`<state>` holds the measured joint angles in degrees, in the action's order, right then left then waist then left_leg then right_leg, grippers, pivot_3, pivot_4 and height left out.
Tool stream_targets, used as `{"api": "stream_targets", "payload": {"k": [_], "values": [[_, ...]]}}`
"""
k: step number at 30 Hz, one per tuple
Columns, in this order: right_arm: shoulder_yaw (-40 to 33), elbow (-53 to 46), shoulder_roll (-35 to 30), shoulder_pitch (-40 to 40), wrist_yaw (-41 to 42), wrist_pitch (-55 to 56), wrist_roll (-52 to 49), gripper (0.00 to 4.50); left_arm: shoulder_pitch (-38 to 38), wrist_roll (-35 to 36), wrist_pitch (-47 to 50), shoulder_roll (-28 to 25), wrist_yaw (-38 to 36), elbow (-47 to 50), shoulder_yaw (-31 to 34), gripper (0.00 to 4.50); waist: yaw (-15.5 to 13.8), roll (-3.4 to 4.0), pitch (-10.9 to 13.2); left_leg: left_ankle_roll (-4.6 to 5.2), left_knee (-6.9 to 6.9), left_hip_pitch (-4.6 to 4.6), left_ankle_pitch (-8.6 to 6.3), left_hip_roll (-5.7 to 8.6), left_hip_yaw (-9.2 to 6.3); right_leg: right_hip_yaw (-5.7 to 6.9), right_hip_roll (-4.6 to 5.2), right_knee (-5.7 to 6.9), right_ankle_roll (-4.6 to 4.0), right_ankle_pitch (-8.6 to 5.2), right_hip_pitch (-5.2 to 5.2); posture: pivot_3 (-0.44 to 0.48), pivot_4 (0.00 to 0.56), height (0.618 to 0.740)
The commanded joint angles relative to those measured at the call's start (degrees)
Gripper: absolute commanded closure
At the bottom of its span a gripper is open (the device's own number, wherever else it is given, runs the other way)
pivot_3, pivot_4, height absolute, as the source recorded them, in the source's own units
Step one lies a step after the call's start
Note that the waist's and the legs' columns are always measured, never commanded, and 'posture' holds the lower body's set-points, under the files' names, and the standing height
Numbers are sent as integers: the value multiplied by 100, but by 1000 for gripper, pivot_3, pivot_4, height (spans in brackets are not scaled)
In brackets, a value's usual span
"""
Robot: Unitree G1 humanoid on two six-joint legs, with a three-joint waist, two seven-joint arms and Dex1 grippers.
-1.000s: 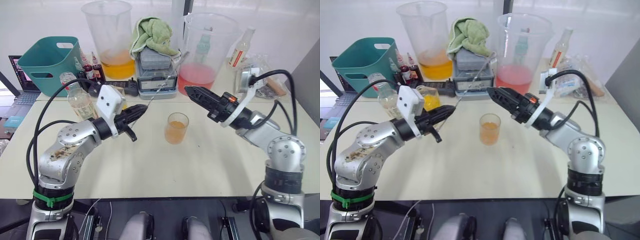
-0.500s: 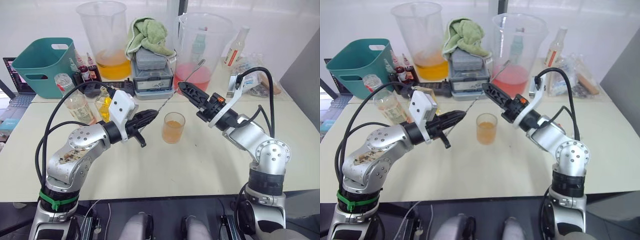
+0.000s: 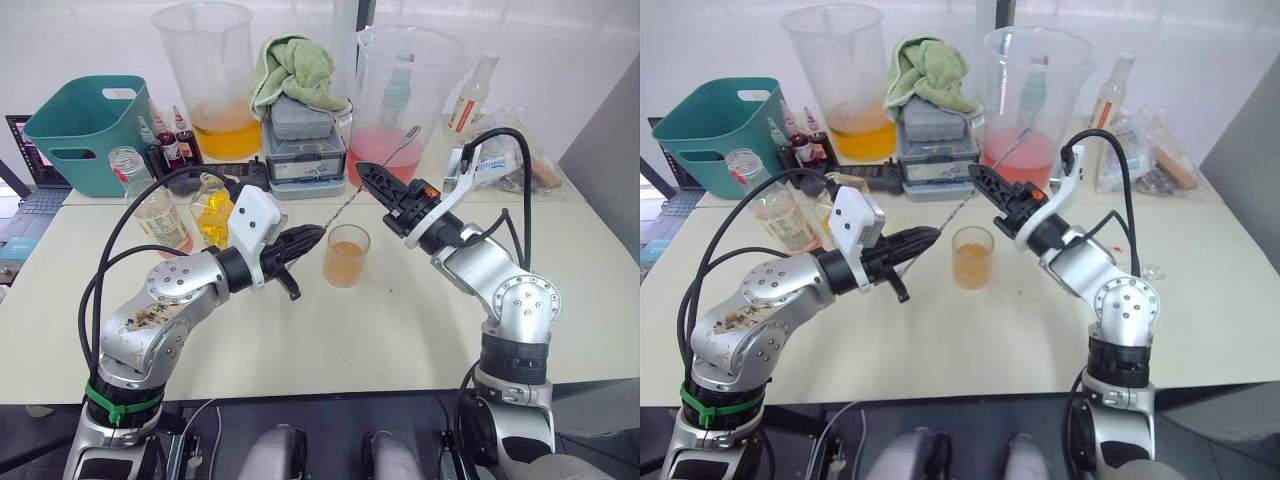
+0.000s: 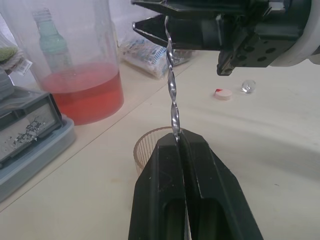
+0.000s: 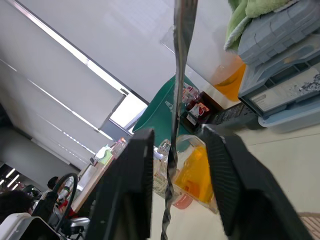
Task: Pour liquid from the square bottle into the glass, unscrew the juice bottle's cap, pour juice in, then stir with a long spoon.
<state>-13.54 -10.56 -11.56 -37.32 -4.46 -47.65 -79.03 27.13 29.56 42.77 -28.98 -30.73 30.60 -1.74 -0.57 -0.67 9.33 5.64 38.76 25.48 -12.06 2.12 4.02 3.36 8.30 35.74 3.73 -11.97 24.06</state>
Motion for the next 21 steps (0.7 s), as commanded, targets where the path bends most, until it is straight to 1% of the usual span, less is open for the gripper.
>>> {"api": "stream_targets", "payload": {"k": [1, 12, 17, 18, 20, 21], "values": [[-40, -136, 24, -120, -6, 130, -1, 4485, 95, -9, -54, -1, 18, 126, 20, 4500, 3, 0, 0, 0, 0, 0, 0, 0, 0, 0, 0, 0, 0, 0, 0, 0, 150, 740], [-1, -152, -214, -135, 248, 101, 216, 4485, 67, 50, -27, 53, 72, 94, 60, 4500, 6, 0, 0, -1, 0, 0, 1, 0, 0, -1, -1, 2, -1, -1, 1, 0, 150, 740], [-118, -28, -416, -292, 449, 161, 271, 4500, -24, 303, -45, -34, -81, 56, 382, 2941, 8, 0, 0, -1, 1, 0, 1, -1, 0, -1, -1, 2, -1, -1, 1, 0, 150, 740], [-128, 23, -504, -363, 638, 212, 368, 4500, -35, 385, -67, -115, -174, 27, 523, 2633, 12, 0, 0, -1, 0, 0, 1, -1, 0, -1, -1, 1, -1, -1, 1, 0, 150, 740], [-153, 125, -647, -488, 940, 283, 533, 4500, -62, 501, -114, -270, -347, -23, 748, 1881, 20, 1, 0, -1, 0, 0, 1, -1, 3, -1, -1, 2, -2, -1, 3, 0, 150, 740], [-183, 193, -720, -566, 1062, 309, 595, 4500, -83, 561, -132, -361, -439, -49, 861, 1602, 24, 1, 1, -1, 0, -1, 1, -1, 3, -2, -1, 3, -2, -2, 4, 0, 150, 740]]}}
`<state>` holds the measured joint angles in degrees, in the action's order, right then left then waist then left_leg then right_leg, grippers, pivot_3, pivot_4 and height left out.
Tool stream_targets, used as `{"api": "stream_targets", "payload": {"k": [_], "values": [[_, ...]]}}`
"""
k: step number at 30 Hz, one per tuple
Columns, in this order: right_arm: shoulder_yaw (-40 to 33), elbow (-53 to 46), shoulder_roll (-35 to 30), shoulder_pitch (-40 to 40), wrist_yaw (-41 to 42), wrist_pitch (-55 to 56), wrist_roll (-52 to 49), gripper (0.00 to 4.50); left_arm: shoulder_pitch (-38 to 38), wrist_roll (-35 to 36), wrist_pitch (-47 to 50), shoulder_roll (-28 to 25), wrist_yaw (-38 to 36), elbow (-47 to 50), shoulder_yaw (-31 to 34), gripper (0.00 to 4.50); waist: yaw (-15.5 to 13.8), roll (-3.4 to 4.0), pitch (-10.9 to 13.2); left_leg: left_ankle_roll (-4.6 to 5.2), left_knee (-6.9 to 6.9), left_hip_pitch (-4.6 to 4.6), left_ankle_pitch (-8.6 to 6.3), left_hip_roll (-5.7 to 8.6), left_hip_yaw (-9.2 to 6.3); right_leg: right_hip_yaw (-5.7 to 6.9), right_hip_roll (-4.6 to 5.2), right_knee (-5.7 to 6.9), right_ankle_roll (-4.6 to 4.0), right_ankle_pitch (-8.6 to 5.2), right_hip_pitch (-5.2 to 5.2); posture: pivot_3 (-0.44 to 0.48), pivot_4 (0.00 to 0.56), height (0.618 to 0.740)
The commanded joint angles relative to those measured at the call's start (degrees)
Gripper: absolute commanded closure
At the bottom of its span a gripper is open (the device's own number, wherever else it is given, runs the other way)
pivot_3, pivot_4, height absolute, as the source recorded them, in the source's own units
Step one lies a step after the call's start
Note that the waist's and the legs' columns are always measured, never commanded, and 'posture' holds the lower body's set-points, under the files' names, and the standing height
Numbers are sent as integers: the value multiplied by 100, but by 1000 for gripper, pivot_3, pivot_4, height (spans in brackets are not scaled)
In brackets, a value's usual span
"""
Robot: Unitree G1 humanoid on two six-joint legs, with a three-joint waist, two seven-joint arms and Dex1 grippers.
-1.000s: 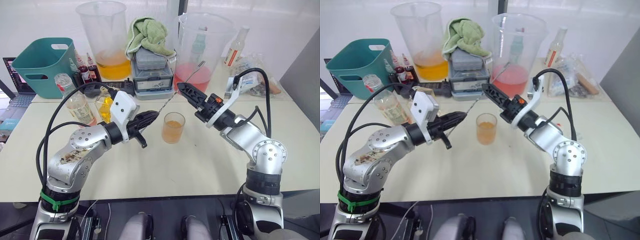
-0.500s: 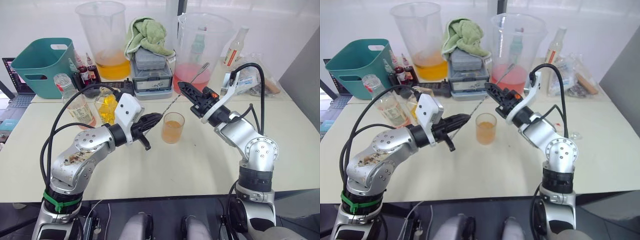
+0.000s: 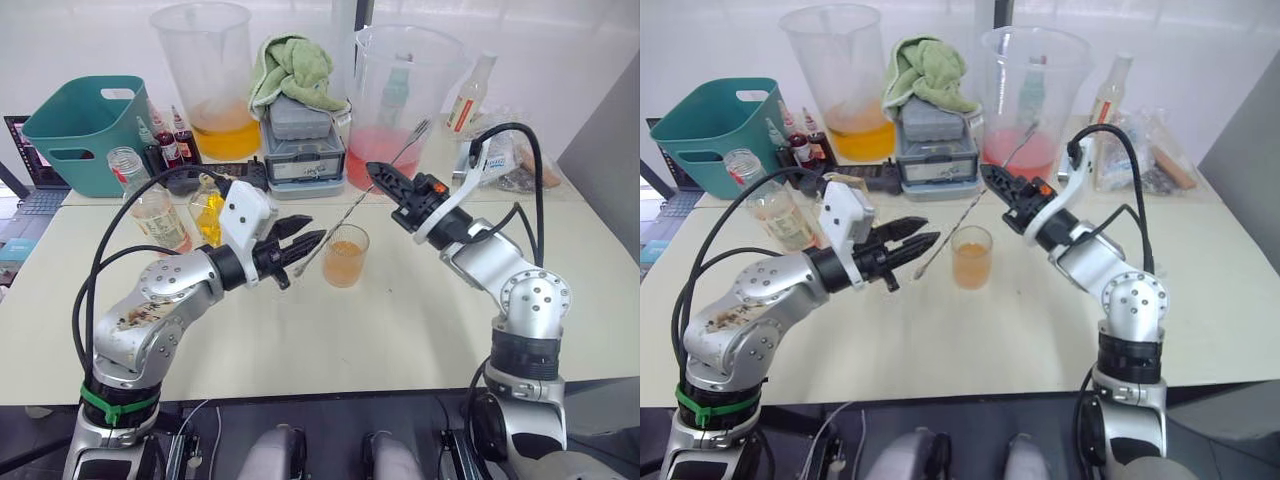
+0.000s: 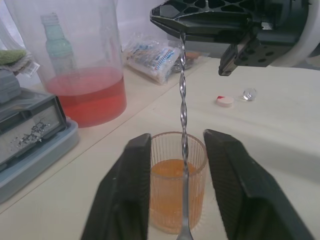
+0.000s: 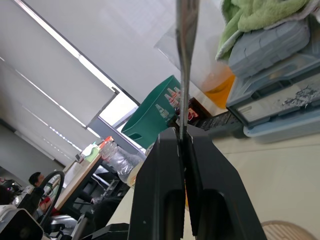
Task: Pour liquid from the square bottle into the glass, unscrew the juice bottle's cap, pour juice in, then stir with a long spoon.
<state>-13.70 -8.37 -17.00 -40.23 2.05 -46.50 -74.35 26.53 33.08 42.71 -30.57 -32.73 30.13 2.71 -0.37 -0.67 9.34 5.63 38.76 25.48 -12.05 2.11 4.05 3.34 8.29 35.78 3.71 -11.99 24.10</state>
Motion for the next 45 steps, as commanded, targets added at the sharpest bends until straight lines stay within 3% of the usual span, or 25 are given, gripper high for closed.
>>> {"api": "stream_targets", "payload": {"k": [1, 3, 5, 13, 21, 39, 45], "values": [[-188, 22, -215, -323, 483, 204, 165, 4500, -37, 247, -138, -262, -293, -17, 476, 1253, 9, 0, 0, 0, 0, 0, 0, 0, 0, 0, 0, 0, 0, -1, 1, 0, 150, 740], [-210, 78, -241, -368, 580, 208, 223, 4500, -49, 296, -150, -320, -341, -37, 525, 561, 1, 0, 0, 0, 0, 0, 0, 0, 0, 1, 0, -1, 0, -1, 0, 0, 150, 740], [-125, 268, -667, -628, 1167, 353, 721, 4500, -157, 396, -159, -529, -547, -99, 770, 48, 0, 1, 1, 1, 1, 0, 0, 0, 0, 2, 1, -2, 0, -1, -3, 0, 150, 740], [107, 945, -1371, -1370, 2531, 443, 1627, 4500, -538, 526, -201, -711, -714, -78, 945, 48, 3, 2, 2, 3, 2, 0, -2, -2, 6, -4, 1, -3, 0, -1, -1, 0, 150, 740], [670, 979, -1694, -1440, 3536, 489, 2537, 4500, -783, 515, -247, -728, -700, 27, 885, 48, -19, 1, 3, 5, 4, 1, -3, -1, 8, -7, 5, -3, 0, -1, 0, 0, 150, 740], [1431, 713, -1578, -1431, 4423, 937, 4002, 4500, -1209, 647, -204, -874, -815, 231, 824, 48, -23, 1, 3, 2, 3, 1, -2, -1, 8, -6, 7, -4, -1, -1, 4, 0, 150, 740], [1681, 938, -1443, -1405, 4650, 1544, 4586, 4500, -1330, 745, -101, -937, -791, 380, 852, 48, -18, 1, 3, 0, 1, 1, -2, -1, 7, -6, 7, -3, -1, -1, 7, 0, 150, 740]]}}
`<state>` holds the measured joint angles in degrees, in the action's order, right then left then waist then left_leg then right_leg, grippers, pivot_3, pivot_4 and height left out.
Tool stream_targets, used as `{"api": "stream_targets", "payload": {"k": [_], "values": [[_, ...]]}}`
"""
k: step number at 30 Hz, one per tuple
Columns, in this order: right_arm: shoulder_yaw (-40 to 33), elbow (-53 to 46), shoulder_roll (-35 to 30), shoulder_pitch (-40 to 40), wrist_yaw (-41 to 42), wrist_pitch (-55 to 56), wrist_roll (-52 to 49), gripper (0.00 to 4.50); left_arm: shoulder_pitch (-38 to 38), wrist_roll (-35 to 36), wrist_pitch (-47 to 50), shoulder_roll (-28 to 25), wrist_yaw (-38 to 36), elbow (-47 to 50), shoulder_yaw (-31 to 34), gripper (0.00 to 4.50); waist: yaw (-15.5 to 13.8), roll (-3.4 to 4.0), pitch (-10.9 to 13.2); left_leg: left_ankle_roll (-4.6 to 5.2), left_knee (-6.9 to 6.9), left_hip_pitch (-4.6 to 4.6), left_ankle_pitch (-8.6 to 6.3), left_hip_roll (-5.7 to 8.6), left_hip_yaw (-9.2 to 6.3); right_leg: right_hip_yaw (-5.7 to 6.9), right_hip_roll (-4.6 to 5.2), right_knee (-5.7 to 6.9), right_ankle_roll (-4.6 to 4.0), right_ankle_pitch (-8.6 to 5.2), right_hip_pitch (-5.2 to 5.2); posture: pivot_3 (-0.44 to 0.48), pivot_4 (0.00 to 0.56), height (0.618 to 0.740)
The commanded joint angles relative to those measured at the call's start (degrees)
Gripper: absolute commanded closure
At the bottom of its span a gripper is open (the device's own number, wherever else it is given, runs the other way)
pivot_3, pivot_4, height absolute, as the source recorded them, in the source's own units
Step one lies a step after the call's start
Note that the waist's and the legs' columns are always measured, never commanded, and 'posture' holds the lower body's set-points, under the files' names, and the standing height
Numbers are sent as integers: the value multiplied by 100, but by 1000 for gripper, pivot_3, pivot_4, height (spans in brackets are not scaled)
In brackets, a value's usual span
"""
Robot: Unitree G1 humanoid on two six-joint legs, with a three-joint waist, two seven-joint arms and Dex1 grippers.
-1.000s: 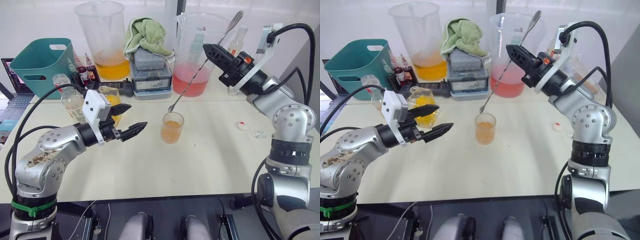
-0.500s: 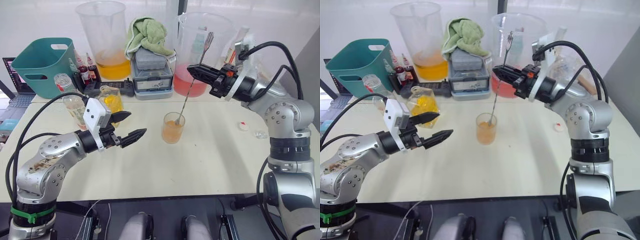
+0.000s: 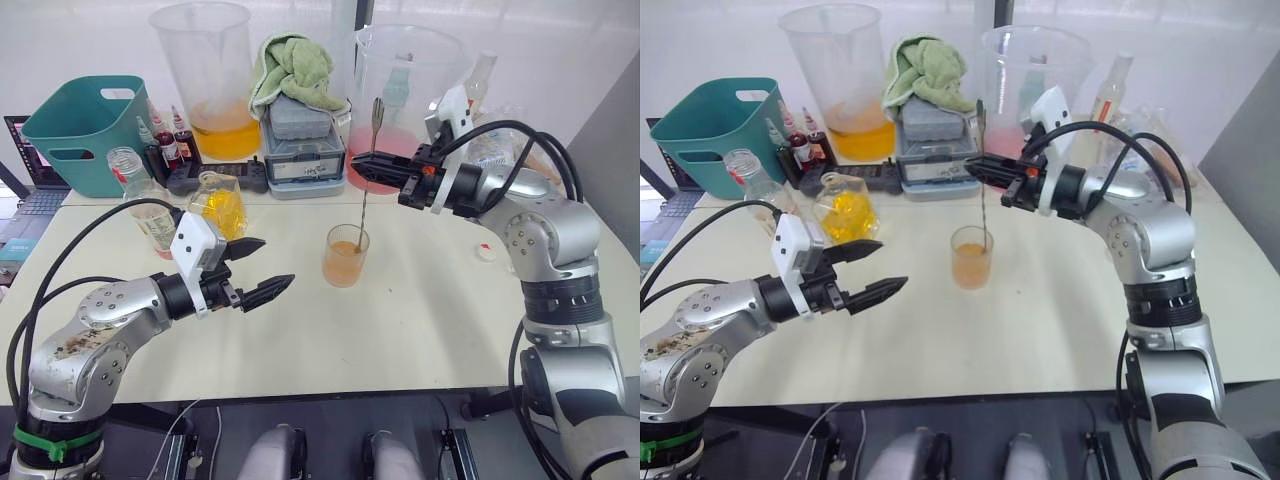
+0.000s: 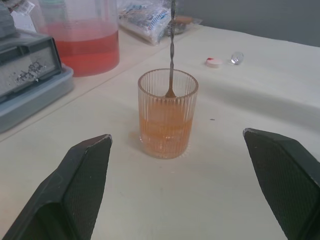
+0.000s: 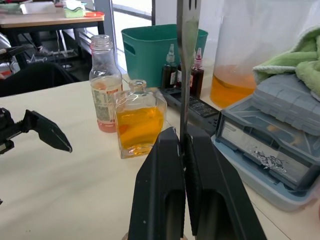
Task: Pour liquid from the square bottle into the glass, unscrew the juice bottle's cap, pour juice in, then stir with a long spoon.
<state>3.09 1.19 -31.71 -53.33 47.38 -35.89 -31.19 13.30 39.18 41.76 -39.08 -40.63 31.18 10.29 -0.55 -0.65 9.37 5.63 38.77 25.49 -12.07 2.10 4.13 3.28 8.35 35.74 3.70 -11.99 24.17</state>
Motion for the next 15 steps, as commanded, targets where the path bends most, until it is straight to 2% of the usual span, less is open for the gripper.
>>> {"api": "stream_targets", "payload": {"k": [1, 6, 10, 15], "values": [[7, 40, 76, -99, 133, 612, 340, 4500, -35, 155, 4, -98, 9, 298, 114, 48, 0, 0, 0, 0, 1, 0, 0, 0, 0, 0, 0, 0, 0, 0, 0, 0, 150, 740], [-45, 168, 205, -111, 219, 808, 500, 4500, -74, 212, 12, -136, 46, 329, 134, 48, -3, 0, 0, -2, 0, 0, 1, 1, 0, 1, 0, -1, 0, 0, 0, 0, 150, 740], [-75, 462, 860, -193, 93, 1127, 470, 4500, -157, 302, 59, -263, -24, 352, 182, 48, 41, 0, 0, -7, -3, -6, 3, 0, 1, 0, -2, 0, -1, 0, -2, 0, 150, 740], [-189, 471, 1114, -178, 144, 1096, 378, 4500, -200, 420, 99, -295, -9, 399, 166, 48, 62, 0, 0, -14, -10, -6, 7, 0, -7, 8, -2, 5, -4, -2, 4, 0, 150, 740]]}}
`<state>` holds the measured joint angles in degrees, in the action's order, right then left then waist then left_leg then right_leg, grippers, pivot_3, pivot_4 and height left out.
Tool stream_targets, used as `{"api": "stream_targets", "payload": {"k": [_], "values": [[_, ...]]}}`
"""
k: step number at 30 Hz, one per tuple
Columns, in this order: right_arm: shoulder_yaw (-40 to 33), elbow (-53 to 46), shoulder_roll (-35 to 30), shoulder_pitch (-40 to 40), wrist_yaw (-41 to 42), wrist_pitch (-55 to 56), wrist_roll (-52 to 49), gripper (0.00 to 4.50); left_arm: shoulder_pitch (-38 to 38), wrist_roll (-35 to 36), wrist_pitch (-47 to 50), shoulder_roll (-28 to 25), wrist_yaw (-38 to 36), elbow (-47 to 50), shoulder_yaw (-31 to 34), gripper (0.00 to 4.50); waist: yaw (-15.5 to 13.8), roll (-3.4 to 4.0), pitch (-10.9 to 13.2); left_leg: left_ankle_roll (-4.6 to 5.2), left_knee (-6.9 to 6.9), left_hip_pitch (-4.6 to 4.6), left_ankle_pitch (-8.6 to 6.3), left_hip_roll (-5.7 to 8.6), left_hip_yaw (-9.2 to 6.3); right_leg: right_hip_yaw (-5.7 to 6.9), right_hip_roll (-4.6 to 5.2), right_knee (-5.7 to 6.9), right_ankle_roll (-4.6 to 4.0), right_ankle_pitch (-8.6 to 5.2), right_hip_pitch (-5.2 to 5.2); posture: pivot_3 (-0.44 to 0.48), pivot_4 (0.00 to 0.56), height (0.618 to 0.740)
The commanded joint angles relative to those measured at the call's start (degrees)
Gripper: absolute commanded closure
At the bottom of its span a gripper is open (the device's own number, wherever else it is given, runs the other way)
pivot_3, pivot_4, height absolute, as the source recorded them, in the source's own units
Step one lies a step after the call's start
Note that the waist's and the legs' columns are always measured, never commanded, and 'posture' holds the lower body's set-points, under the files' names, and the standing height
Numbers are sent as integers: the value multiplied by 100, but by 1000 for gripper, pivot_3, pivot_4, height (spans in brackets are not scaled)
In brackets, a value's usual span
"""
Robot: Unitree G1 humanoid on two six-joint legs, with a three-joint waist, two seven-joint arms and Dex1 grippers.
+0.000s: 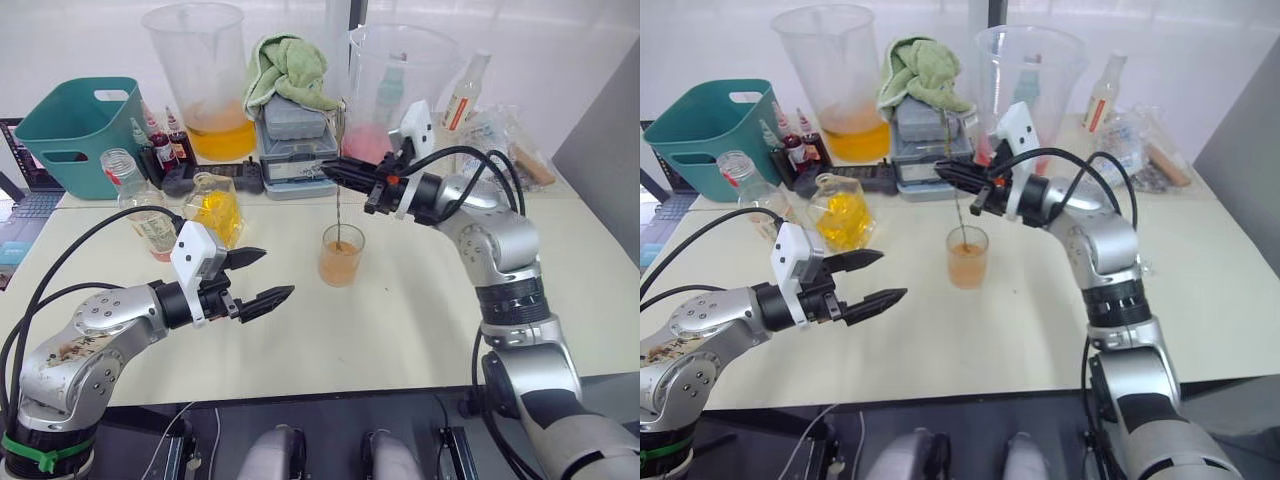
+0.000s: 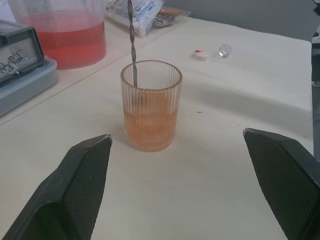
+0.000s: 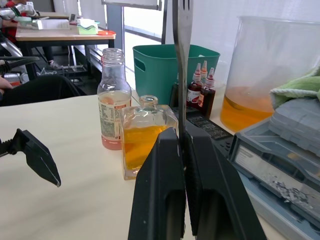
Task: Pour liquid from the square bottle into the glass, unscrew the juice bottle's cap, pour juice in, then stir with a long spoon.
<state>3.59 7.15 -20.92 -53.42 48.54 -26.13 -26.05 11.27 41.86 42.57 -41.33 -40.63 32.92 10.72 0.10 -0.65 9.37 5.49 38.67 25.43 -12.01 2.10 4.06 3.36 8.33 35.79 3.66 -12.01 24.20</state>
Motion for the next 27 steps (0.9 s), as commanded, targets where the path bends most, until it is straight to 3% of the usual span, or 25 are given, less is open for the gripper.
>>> {"api": "stream_targets", "payload": {"k": [1, 6, 19, 27], "values": [[-264, -123, 59, -165, 27, 105, -156, 4500, -7, 181, 27, -72, -3, 237, 121, 48, -2, 0, 0, 0, 0, 0, 0, 1, -1, 1, 0, -1, 0, 0, 1, 0, 150, 740], [-290, -361, 28, -74, 213, -454, -465, 4500, -14, 165, -18, -74, 18, 229, 61, 48, 9, 0, 0, -12, 0, -1, -6, 0, -3, 4, 0, 0, 0, 0, 0, 0, 150, 740], [-271, -1170, -841, 96, 547, -1624, -727, 4500, 124, 24, -147, -69, -122, 31, -115, 48, 3, 1, 1, -9, -1, 0, -4, 0, -1, 4, 2, -3, -1, 0, -5, 0, 150, 740], [-75, -1259, -1132, 186, 411, -1147, -129, 4500, 180, -24, -155, -39, -182, 5, -169, 48, -30, 1, 1, -8, 1, -1, -4, 1, -1, 4, 4, -10, -1, 0, -4, 0, 150, 740]]}}
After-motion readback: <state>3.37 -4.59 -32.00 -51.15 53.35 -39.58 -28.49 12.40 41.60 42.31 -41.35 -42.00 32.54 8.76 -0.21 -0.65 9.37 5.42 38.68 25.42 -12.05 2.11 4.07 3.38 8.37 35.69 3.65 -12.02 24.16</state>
